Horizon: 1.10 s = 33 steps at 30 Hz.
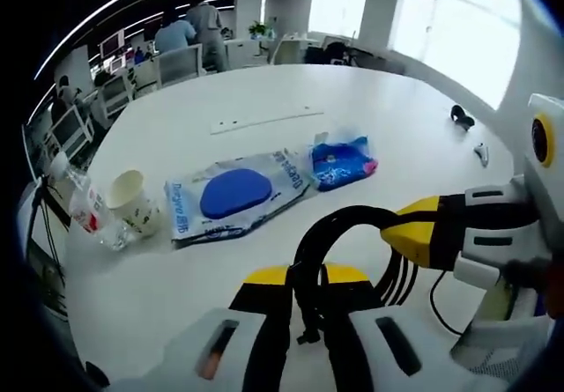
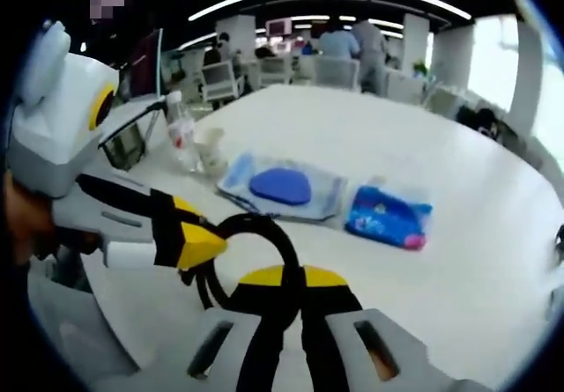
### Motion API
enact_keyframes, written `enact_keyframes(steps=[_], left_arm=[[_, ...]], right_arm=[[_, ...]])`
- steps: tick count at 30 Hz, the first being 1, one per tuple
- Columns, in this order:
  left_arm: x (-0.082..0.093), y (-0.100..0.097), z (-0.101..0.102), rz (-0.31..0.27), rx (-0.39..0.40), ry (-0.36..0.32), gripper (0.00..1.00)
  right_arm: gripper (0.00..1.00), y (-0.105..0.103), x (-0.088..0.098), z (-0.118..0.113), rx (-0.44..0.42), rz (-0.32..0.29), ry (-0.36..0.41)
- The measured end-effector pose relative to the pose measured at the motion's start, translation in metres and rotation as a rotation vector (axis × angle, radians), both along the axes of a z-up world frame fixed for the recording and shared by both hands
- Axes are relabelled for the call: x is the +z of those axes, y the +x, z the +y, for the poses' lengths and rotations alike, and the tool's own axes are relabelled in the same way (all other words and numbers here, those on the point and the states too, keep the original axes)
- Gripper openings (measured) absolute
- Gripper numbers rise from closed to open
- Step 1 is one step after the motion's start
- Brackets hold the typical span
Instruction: Arrange the tabletop items into an orderly group along one side of the table until the central work area is clear of visible clutter.
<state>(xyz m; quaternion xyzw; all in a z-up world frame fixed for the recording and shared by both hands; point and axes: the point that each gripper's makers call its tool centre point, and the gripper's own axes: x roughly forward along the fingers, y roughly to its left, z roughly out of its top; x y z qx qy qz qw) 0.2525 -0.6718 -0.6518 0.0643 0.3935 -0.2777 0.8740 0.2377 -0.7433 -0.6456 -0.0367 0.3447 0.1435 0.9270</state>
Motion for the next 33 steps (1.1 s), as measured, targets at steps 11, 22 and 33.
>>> enact_keyframes(steps=[11, 22, 33], left_arm=[[0.001, 0.016, -0.014, -0.007, -0.03, 0.014, 0.1], [-0.007, 0.029, -0.021, 0.013, -0.036, 0.022, 0.1], [-0.022, 0.04, -0.023, 0.04, -0.047, 0.051, 0.1]], right_arm=[[0.01, 0.014, 0.0, -0.013, -0.021, -0.001, 0.002], [0.01, 0.026, -0.009, -0.021, -0.041, 0.025, 0.013], [0.01, 0.038, -0.027, -0.022, -0.036, 0.074, 0.021]])
